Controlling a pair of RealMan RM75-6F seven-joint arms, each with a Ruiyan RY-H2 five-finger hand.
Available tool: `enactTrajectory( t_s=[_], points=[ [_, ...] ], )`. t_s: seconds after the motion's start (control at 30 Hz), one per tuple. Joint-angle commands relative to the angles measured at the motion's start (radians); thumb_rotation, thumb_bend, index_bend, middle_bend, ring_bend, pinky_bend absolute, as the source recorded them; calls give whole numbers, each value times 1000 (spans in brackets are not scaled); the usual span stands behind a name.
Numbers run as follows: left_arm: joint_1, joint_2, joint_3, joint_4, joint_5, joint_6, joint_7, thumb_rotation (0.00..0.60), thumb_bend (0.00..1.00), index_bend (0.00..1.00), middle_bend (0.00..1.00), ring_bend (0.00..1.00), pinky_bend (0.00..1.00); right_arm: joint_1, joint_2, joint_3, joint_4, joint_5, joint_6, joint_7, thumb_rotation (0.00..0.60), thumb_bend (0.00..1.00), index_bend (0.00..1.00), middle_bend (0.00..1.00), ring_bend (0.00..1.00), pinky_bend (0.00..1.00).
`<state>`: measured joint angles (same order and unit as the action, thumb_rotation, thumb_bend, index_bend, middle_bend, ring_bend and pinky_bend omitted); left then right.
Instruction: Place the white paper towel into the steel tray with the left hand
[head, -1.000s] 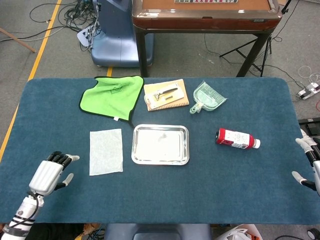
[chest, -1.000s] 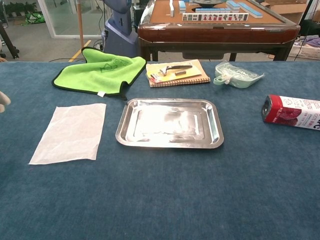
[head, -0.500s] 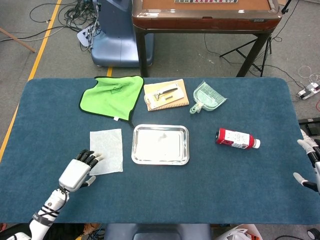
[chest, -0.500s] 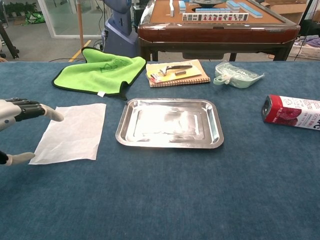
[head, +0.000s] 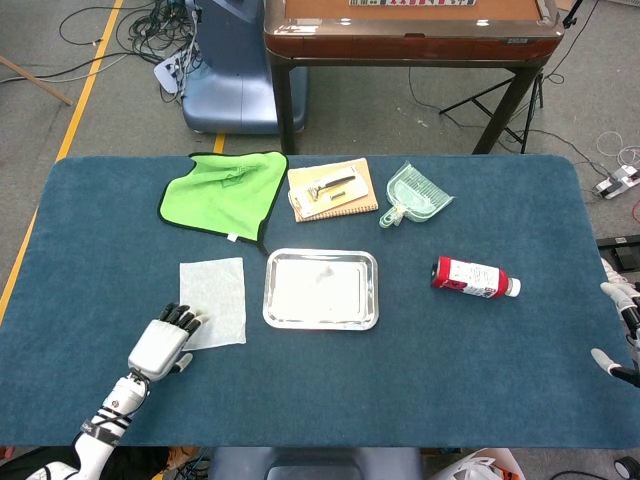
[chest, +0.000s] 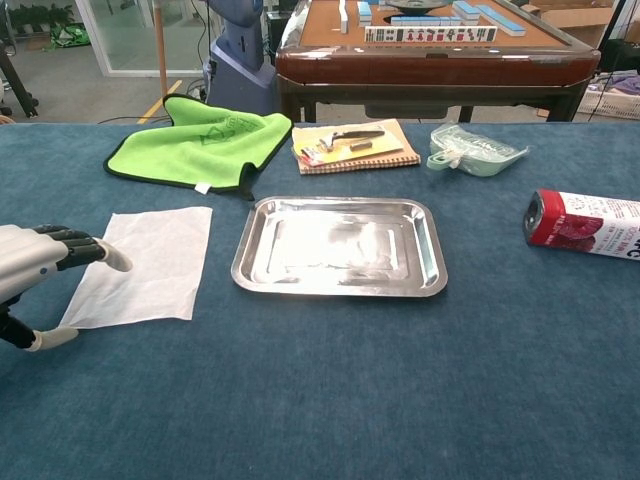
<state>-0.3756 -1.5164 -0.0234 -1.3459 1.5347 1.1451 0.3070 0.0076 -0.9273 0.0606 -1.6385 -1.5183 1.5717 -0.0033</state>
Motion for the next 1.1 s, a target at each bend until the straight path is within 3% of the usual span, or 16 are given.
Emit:
enactTrajectory(
  t_s=[0.03,1.1],
  points=[
    [-3,-4,0,5,-12,-7,4,600,237,230,191,140,112,-1,0,1,1,-1,1,1,600,112,194,209,112,201],
    [-30,-23,-7,27,-103,-33,31,600,238,253,191,141,112,-18,-8,1,19,7,7,21,600,112,194,209,112,201]
  ],
)
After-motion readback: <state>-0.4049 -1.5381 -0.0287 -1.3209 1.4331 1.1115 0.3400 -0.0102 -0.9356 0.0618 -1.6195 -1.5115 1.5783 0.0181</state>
